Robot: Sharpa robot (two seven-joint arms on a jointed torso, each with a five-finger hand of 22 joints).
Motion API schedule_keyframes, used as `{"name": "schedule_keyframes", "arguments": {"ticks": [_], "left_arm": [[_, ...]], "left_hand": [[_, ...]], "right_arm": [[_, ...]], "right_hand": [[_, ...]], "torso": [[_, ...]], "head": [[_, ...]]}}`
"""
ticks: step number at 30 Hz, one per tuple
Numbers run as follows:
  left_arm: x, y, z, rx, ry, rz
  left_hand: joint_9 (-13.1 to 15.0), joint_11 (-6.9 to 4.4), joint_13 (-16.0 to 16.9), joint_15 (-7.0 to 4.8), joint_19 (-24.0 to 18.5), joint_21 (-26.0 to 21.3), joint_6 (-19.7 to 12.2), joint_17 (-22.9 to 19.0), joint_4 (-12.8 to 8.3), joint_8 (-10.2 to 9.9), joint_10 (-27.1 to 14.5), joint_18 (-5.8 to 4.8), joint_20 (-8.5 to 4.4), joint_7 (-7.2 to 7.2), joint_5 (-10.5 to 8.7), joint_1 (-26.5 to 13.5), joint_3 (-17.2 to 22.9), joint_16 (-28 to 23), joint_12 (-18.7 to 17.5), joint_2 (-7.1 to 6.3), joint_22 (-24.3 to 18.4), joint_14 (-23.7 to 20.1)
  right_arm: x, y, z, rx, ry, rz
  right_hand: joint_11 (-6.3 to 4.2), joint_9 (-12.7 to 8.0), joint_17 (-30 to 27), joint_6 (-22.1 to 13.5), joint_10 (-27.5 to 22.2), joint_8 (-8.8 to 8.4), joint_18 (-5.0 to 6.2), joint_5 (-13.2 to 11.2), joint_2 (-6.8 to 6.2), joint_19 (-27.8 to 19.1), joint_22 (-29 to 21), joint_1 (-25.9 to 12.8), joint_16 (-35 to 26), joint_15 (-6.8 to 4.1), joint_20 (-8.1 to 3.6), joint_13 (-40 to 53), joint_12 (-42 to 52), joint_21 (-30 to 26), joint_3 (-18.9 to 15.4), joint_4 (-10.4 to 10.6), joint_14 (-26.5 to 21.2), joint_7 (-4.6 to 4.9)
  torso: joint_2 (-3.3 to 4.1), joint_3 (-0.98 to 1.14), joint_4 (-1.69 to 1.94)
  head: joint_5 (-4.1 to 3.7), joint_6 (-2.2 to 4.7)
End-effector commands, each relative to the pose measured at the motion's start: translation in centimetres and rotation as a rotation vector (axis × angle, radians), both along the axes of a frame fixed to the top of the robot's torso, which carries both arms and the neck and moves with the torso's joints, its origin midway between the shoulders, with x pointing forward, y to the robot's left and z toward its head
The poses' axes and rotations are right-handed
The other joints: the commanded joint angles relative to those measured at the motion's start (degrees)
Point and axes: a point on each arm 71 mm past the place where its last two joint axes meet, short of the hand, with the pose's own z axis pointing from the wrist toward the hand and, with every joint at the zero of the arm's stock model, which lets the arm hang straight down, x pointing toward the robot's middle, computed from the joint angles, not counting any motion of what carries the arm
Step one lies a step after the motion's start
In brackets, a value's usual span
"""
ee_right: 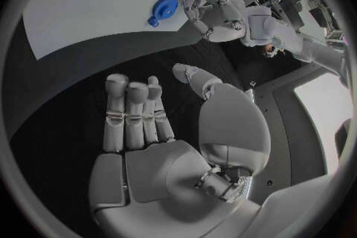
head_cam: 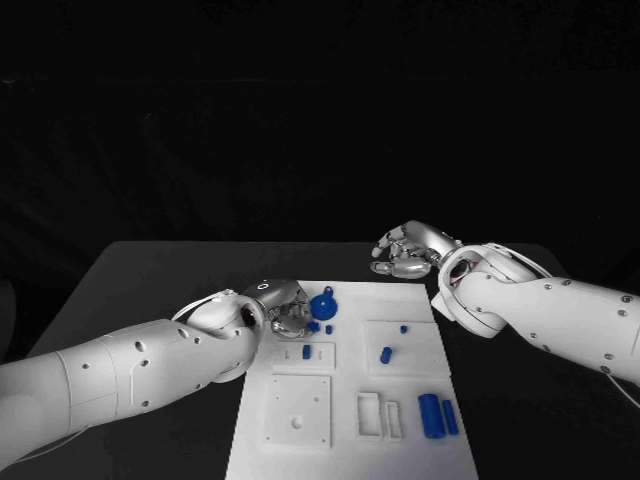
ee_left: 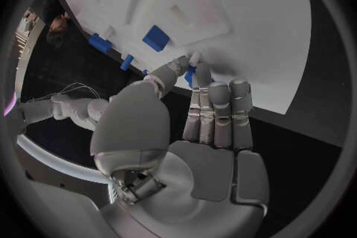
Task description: Assemble the parts on the task board
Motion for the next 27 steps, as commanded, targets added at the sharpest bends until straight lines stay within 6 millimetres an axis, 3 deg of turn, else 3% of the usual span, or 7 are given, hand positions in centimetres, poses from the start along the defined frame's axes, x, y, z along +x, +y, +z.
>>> {"name": "schedule_keyframes", "arguments": {"ticks": [1,18,27], "left_arm": [[0.0,0.0,0.3,-0.030,-0.019,0.002],[-0.4,0.4,0.4,-0.071,0.035,0.020],[-0.6,0.3,1.4,-0.111,0.022,0.015]], "left_hand": [[-0.04,-0.03,-0.09,-0.05,-0.22,0.29,0.06,-0.03,-0.08,0.04,0.07,-0.60,-4.99,0.12,-0.07,-0.03,0.21,0.34,0.26,0.36,1.00,0.38],[-0.04,-0.03,-0.12,-0.06,-0.17,0.32,0.09,-0.04,-0.08,0.02,0.08,-0.59,-5.00,0.12,-0.08,-0.09,0.22,0.35,0.24,0.33,0.98,0.42],[-0.06,-0.03,-0.16,-0.06,-0.15,0.33,0.04,-0.05,-0.13,-0.03,0.02,-0.57,-5.01,0.13,-0.06,-0.09,0.26,0.35,0.18,0.33,0.97,0.44]], "right_arm": [[0.0,0.1,0.0,-0.010,-0.002,0.016],[-0.1,0.1,-0.1,-0.009,0.002,0.018],[0.0,0.0,-0.3,0.041,0.050,0.005]], "right_hand": [[-0.01,0.10,0.06,0.11,-0.40,-0.06,3.10,0.20,0.36,0.00,0.62,-0.06,-0.17,-0.05,-0.38,-0.06,0.30,-0.30,-0.43,0.07,0.36,0.34],[-0.01,0.10,0.07,0.11,-0.43,-0.06,3.10,0.20,0.36,-0.01,0.64,-0.01,-0.18,-0.05,-0.39,-0.09,0.33,-0.32,-0.51,0.07,0.35,0.34],[-0.01,0.10,0.08,0.10,-0.45,-0.06,3.10,0.16,0.39,-0.01,0.66,0.03,-0.19,-0.05,-0.39,-0.10,0.34,-0.33,-0.56,0.06,0.34,0.35]], "torso": [[0.02,-0.01,-0.02],[0.00,0.02,-0.02],[-0.04,0.02,0.03]], "head": [[0.03,0.02],[0.08,0.20],[0.11,0.39]]}}
